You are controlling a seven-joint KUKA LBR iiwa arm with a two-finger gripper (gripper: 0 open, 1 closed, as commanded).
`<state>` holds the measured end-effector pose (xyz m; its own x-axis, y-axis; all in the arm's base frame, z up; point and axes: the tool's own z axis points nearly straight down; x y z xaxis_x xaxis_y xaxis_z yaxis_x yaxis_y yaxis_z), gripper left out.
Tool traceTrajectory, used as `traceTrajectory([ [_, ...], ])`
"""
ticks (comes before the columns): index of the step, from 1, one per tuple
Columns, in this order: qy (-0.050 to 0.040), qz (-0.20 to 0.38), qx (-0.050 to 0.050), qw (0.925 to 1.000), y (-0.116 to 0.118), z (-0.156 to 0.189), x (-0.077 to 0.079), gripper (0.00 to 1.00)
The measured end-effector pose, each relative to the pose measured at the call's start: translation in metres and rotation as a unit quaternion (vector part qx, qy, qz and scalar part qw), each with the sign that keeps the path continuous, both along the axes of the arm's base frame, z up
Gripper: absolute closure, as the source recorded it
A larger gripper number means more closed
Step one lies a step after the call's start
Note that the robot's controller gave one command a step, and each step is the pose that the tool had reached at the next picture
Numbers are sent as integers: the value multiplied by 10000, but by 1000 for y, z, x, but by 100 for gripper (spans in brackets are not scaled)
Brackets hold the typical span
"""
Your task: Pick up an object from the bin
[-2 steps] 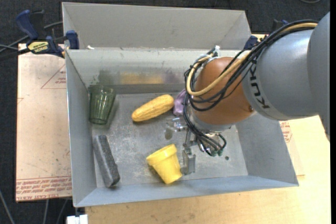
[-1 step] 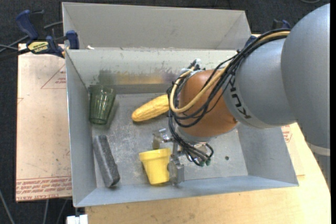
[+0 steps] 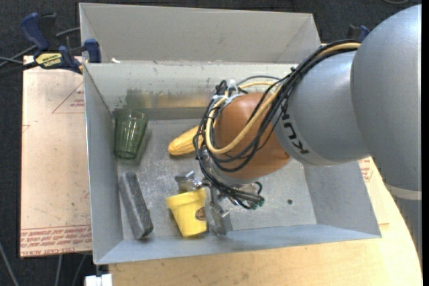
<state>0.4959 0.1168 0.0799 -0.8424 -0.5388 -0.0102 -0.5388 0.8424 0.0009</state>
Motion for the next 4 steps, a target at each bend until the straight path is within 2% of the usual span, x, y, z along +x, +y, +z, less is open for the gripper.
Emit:
traceTrajectory([
  [1, -191, 522, 7, 9985, 10, 0, 11, 100],
  [3, -213, 567, 7, 9982, 13, -2, 14, 100],
  [4, -276, 667, 19, 9974, 18, -4, 16, 100],
])
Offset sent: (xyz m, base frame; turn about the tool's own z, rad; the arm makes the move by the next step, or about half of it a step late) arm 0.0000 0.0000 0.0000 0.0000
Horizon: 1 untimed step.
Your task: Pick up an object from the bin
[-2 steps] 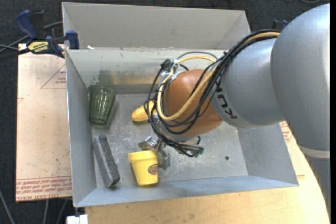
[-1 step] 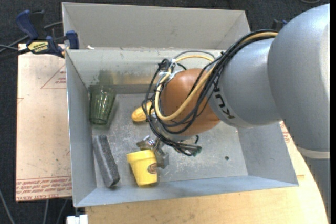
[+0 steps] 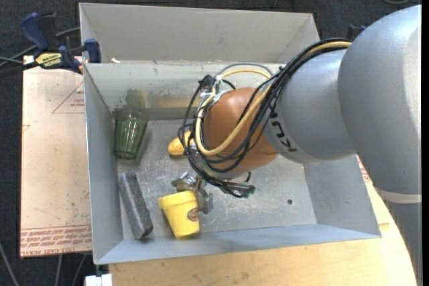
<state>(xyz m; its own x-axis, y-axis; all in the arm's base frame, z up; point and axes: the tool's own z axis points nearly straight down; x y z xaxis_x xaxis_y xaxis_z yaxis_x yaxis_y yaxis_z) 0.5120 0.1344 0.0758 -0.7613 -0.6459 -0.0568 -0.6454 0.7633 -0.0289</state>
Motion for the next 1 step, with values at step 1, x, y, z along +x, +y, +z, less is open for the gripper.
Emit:
traceTrajectory([
  [1, 8, -32, 7, 10000, 0, 0, 0, 100],
])
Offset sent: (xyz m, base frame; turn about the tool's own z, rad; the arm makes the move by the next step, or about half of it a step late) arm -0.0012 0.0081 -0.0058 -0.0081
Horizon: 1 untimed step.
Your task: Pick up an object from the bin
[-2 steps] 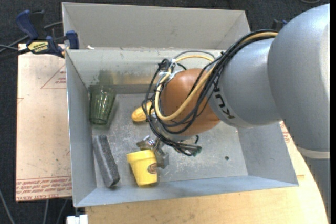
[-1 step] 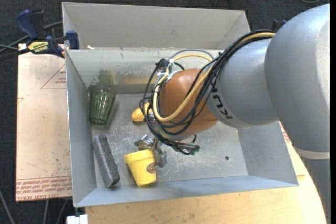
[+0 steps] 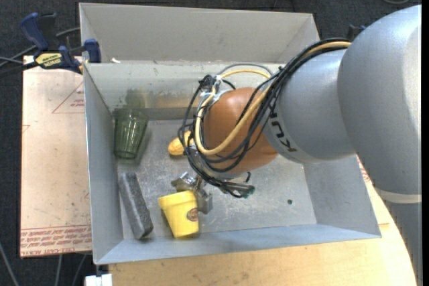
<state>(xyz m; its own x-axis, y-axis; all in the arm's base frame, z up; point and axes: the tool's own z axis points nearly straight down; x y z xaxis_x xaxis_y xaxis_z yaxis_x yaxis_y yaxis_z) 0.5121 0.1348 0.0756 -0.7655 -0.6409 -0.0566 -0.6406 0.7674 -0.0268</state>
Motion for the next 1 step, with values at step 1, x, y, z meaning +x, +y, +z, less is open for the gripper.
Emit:
traceTrajectory([
  [1, -29, 39, 4, 10000, 6, 0, 1, 100],
])
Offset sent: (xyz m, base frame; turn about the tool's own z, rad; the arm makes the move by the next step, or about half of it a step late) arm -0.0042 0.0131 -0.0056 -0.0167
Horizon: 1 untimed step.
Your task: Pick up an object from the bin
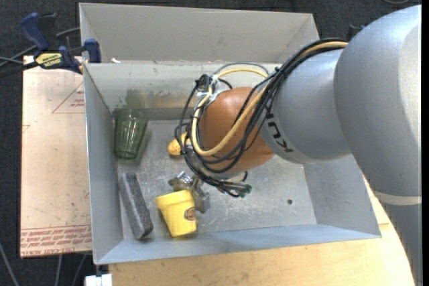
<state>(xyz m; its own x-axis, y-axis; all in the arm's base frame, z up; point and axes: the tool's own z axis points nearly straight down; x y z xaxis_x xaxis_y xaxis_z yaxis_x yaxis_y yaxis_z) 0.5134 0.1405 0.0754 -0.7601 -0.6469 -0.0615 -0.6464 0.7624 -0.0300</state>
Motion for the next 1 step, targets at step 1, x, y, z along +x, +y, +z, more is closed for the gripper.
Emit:
traceTrajectory([
  [1, -23, 27, 8, 10000, 6, 0, -1, 100],
])
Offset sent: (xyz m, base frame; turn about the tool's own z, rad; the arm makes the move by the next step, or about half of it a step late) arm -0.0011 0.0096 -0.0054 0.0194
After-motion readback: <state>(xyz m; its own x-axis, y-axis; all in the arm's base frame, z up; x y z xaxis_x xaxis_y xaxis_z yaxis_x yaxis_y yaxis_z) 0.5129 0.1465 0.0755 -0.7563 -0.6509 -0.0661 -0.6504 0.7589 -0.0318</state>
